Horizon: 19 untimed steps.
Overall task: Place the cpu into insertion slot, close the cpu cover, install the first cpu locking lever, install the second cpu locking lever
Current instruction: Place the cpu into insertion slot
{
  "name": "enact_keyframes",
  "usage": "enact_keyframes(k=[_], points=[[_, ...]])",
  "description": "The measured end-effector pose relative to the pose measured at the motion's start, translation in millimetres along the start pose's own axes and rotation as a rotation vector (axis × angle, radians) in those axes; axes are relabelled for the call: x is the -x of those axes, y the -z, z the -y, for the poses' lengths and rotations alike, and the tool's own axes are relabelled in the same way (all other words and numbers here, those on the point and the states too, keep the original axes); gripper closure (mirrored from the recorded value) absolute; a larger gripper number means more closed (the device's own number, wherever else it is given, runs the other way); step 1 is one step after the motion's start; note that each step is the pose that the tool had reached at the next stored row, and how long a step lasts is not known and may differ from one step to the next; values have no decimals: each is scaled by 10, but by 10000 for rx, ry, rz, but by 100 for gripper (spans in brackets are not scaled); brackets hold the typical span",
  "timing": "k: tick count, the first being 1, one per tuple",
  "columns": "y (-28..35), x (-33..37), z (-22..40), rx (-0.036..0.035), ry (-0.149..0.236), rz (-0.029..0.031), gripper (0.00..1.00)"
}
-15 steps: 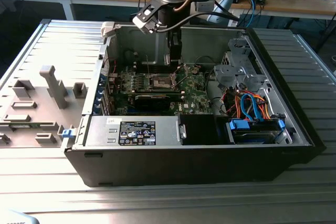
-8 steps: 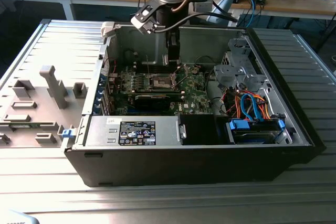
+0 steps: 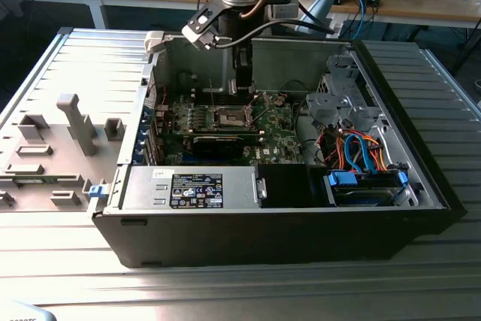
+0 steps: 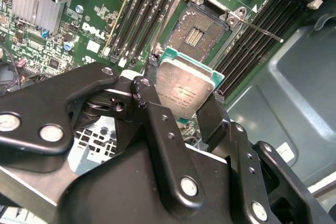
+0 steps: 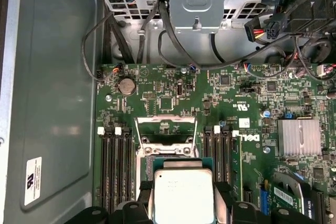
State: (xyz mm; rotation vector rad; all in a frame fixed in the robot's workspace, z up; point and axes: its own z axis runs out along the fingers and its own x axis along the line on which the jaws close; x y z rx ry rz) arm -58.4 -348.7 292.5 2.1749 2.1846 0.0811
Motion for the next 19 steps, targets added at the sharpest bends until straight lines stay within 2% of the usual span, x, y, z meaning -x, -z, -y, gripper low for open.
enact_keyframes(k=[8,19], points=[[-12,0,70,0,0,0,46],[-61,-2,83,0,0,0,46]])
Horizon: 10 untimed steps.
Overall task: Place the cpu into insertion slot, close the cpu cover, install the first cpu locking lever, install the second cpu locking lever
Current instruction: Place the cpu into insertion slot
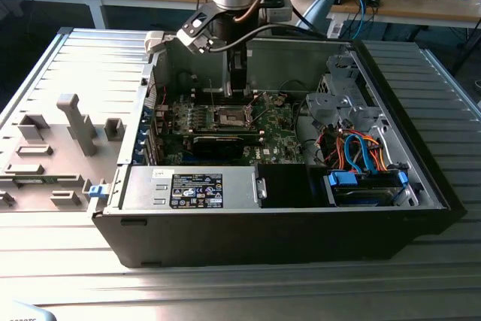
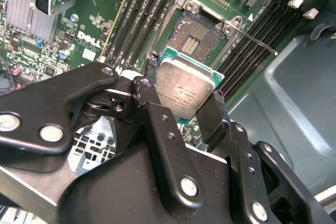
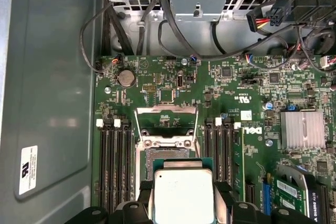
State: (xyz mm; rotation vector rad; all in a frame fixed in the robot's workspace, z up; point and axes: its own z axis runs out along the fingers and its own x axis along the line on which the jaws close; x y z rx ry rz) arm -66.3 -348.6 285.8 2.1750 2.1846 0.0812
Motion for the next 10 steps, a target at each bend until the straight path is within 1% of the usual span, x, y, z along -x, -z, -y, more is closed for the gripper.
enact_keyframes(k=[10], points=[[-57,0,6,-1,0,1,46]])
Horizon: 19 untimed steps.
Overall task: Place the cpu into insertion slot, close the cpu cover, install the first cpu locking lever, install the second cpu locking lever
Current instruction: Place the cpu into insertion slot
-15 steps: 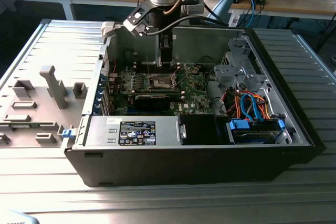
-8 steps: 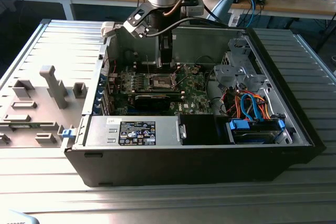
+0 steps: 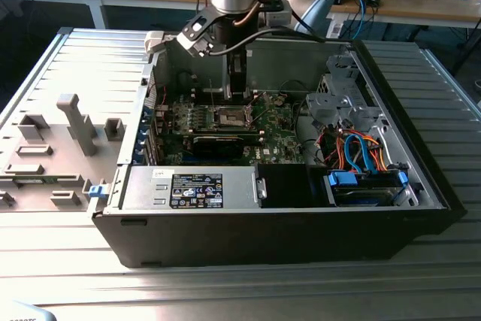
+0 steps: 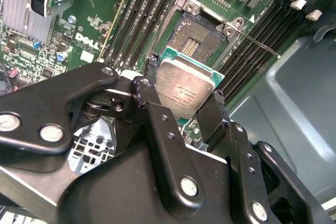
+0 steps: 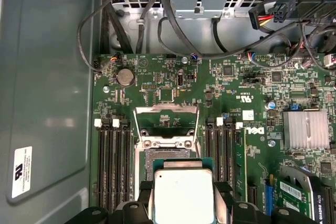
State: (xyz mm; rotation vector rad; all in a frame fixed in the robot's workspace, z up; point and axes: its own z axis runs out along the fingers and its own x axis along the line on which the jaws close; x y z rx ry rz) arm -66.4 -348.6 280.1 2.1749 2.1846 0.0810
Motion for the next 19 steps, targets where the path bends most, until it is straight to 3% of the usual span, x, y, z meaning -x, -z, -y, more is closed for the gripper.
enact_keyframes(k=[19], points=[[-96,-1,7,1,0,-1,46]])
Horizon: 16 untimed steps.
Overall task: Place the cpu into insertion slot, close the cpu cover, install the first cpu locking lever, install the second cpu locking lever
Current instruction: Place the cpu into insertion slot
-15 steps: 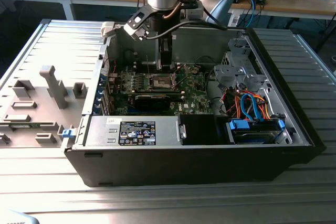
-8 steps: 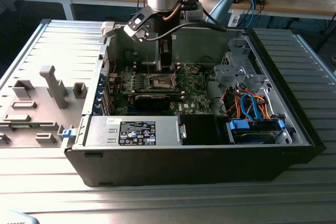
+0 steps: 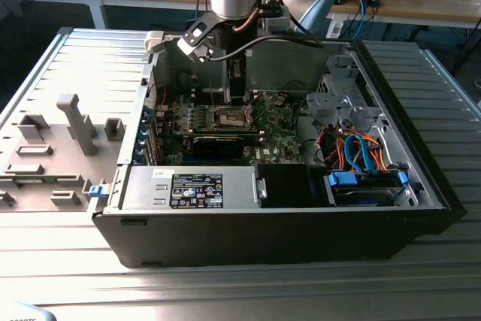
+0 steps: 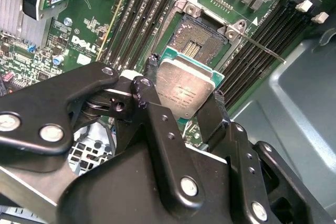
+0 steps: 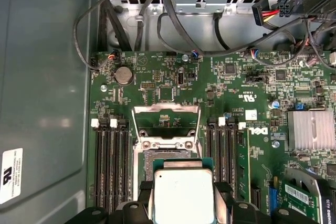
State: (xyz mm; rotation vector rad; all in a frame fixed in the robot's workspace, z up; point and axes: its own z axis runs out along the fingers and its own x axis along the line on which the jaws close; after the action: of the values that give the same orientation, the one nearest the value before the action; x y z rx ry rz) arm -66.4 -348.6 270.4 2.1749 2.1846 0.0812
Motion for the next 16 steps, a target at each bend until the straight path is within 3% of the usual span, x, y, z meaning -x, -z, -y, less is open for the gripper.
enact_keyframes(k=[16], points=[[-81,0,6,0,0,1,46]])
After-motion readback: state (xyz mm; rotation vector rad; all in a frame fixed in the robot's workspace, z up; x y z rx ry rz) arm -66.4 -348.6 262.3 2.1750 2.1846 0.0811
